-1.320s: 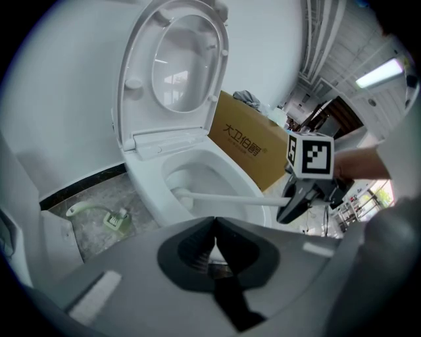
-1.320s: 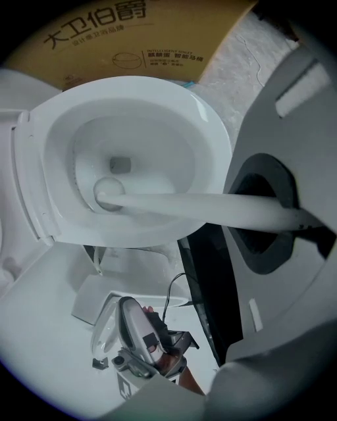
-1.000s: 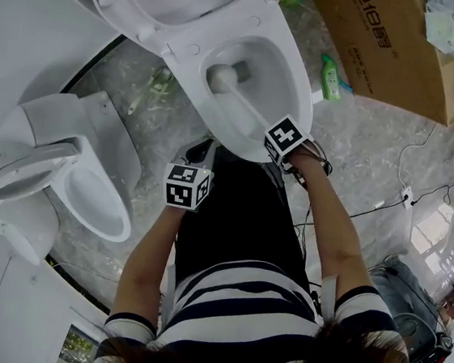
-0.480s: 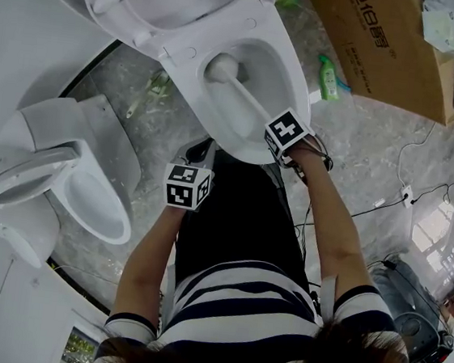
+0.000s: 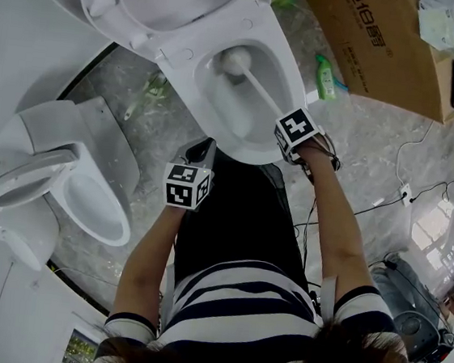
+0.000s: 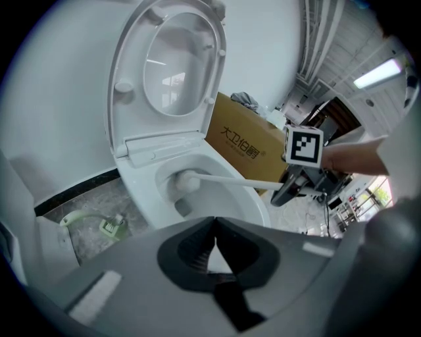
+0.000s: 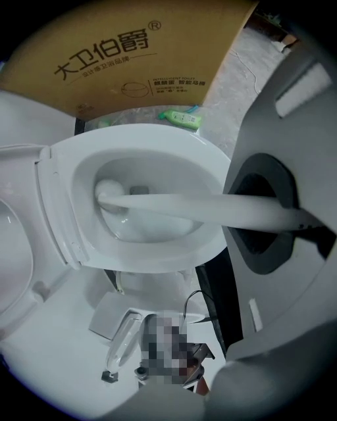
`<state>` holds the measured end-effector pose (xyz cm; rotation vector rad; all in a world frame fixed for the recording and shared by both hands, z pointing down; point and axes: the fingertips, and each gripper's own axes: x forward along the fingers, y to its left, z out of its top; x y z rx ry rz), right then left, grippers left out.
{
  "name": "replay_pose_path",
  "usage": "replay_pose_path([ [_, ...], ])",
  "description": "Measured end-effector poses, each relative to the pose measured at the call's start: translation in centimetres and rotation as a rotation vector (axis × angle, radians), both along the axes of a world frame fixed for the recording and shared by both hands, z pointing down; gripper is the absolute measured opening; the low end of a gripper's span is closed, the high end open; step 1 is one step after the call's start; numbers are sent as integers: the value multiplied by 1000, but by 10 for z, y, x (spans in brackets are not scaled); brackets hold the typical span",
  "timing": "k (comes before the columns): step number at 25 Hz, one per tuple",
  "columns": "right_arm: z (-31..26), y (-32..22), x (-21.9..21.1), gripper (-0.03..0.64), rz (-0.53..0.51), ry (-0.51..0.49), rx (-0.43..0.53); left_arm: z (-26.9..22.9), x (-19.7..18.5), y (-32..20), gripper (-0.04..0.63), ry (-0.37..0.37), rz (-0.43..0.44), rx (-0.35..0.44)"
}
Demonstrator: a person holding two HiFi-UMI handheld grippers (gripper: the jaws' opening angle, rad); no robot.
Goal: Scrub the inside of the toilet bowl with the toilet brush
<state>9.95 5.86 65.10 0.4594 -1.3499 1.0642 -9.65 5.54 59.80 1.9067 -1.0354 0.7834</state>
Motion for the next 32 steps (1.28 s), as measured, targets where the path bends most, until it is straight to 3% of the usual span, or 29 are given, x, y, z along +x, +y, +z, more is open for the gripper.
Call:
replay_pose_path([
  [16, -6, 25, 23, -2, 143, 5, -21, -8, 1, 1, 0, 0, 11, 16],
  [24, -21, 56, 25, -2, 159, -22, -32, -21, 2, 7, 0, 3, 18, 34],
  [32, -51, 74, 24, -2, 156, -55, 18, -46, 0, 15, 0, 31, -8, 57],
])
